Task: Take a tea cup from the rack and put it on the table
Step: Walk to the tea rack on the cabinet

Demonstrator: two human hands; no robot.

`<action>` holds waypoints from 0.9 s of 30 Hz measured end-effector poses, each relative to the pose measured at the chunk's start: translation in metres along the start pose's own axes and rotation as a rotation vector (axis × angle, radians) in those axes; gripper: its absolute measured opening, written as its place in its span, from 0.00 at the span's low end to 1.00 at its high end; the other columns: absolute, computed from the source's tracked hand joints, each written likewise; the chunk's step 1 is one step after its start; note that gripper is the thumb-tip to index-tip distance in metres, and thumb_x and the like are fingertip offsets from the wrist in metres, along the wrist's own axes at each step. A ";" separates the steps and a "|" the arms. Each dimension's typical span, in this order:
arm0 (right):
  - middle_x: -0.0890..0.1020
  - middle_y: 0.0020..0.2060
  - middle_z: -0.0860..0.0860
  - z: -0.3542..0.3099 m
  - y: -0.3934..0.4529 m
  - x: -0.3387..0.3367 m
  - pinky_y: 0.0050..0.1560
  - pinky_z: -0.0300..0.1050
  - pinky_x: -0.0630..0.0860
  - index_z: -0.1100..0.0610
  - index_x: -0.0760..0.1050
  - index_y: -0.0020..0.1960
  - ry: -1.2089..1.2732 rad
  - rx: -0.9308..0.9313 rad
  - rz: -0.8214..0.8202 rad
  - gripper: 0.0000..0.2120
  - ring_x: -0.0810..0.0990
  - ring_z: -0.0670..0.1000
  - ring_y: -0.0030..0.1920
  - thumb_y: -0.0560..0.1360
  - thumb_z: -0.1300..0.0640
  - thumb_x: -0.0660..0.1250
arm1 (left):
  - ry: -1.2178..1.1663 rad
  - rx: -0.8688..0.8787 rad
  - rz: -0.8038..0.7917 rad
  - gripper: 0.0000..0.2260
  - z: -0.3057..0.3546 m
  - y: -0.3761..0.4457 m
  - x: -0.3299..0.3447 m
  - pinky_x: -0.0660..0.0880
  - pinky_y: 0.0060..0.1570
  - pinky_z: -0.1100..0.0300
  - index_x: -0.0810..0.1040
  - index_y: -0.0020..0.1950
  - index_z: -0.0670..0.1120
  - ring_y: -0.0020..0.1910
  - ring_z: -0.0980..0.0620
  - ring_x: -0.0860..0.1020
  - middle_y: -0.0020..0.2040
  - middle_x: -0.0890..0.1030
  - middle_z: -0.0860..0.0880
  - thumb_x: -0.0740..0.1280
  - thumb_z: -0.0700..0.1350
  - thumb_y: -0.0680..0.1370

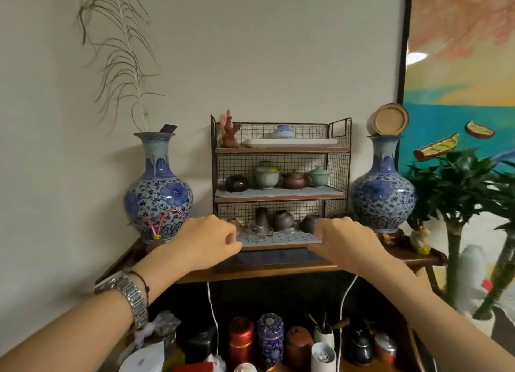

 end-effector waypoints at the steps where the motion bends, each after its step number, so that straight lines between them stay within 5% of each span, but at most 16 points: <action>1: 0.81 0.44 0.50 0.005 0.013 0.007 0.36 0.44 0.67 0.50 0.74 0.50 0.014 -0.005 -0.001 0.14 0.77 0.54 0.40 0.70 0.43 0.65 | 0.007 -0.018 -0.001 0.13 -0.005 0.012 0.004 0.77 0.47 0.53 0.80 0.44 0.53 0.44 0.52 0.80 0.44 0.82 0.54 0.61 0.59 0.77; 5: 0.79 0.39 0.48 0.026 0.065 0.034 0.30 0.41 0.63 0.50 0.75 0.49 0.065 -0.082 0.005 0.12 0.73 0.50 0.36 0.72 0.43 0.64 | 0.023 -0.083 0.024 0.13 -0.019 0.061 0.019 0.78 0.45 0.55 0.80 0.45 0.52 0.44 0.52 0.80 0.45 0.83 0.52 0.61 0.59 0.77; 9: 0.82 0.44 0.52 0.033 0.120 0.051 0.40 0.48 0.75 0.52 0.74 0.48 0.108 -0.134 -0.035 0.12 0.79 0.56 0.44 0.71 0.44 0.65 | -0.001 -0.149 0.067 0.14 -0.027 0.110 0.027 0.77 0.43 0.56 0.80 0.45 0.52 0.44 0.51 0.80 0.44 0.83 0.52 0.60 0.59 0.77; 17: 0.81 0.50 0.48 0.022 0.188 0.088 0.42 0.48 0.77 0.50 0.74 0.56 0.260 -0.356 0.147 0.15 0.78 0.52 0.51 0.72 0.46 0.67 | -0.173 -0.266 0.383 0.09 -0.046 0.155 0.051 0.80 0.44 0.52 0.81 0.45 0.52 0.43 0.55 0.80 0.42 0.80 0.57 0.64 0.55 0.77; 22: 0.80 0.51 0.48 0.027 0.213 0.117 0.42 0.43 0.71 0.49 0.74 0.58 0.307 -0.353 0.163 0.18 0.77 0.51 0.52 0.71 0.44 0.68 | -0.214 -0.234 0.497 0.09 -0.053 0.184 0.064 0.75 0.52 0.52 0.79 0.53 0.50 0.53 0.52 0.77 0.51 0.80 0.52 0.65 0.51 0.77; 27: 0.82 0.51 0.47 0.029 0.225 0.132 0.48 0.47 0.74 0.48 0.76 0.58 0.286 -0.355 0.129 0.20 0.76 0.51 0.52 0.70 0.40 0.66 | -0.232 -0.216 0.527 0.16 -0.060 0.214 0.074 0.65 0.55 0.63 0.73 0.64 0.49 0.62 0.54 0.71 0.62 0.75 0.52 0.65 0.51 0.77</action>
Point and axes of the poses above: each hand's wrist, its own y-axis towards the middle knuckle, its own x-axis out of the palm, z = x × y, the point moved 2 cm from there along y, towards the middle knuckle
